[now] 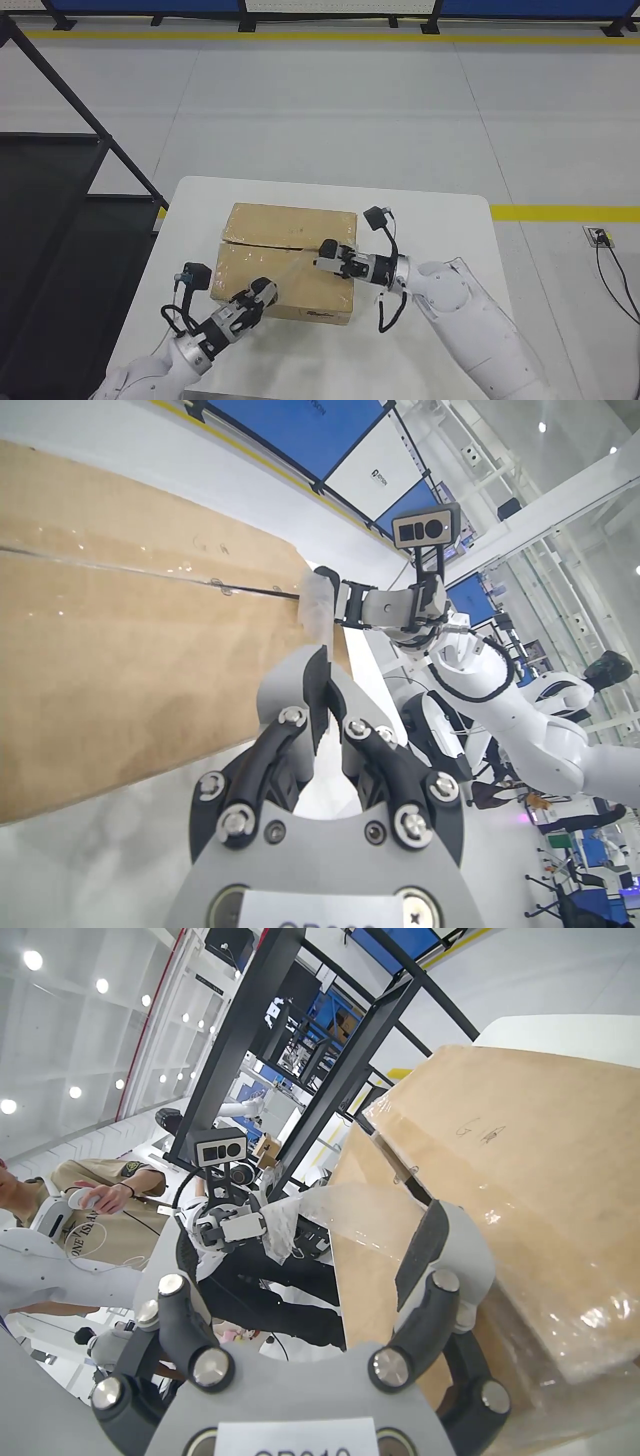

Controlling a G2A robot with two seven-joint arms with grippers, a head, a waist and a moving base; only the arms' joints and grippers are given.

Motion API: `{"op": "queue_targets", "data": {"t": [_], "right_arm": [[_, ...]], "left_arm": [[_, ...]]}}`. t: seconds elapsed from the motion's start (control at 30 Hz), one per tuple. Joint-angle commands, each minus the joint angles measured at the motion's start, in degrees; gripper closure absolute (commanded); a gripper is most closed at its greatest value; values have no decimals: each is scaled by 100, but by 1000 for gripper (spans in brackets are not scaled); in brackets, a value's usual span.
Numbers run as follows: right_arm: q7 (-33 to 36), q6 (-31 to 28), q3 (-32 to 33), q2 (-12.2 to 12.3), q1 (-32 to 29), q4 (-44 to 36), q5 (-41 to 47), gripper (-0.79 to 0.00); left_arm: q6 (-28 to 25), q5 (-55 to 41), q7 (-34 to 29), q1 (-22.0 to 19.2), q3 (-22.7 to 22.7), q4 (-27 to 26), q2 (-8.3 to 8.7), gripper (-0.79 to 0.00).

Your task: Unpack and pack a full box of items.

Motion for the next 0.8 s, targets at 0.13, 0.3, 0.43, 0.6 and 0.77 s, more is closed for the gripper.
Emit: {"op": "queue_targets", "data": {"t": [0.13, 0.3, 0.43, 0.6, 0.77], "right_arm": [[-13, 81, -282, -121, 305, 353, 109, -785], [6, 69, -468, -212, 502, 592, 188, -785], [14, 42, -589, -278, 623, 739, 237, -785], [-5, 8, -684, -345, 739, 922, 275, -785], [-13, -20, -729, -390, 808, 1056, 314, -785]], "left_arm": [[56, -380, -238, -161, -31, 161, 5, 0], [73, -553, -303, -226, -67, 229, 9, -182], [66, -670, -348, -252, -101, 267, 14, -283], [58, -712, -365, -263, -137, 280, 21, -323], [25, -737, -340, -245, -180, 264, 26, -326]]}}
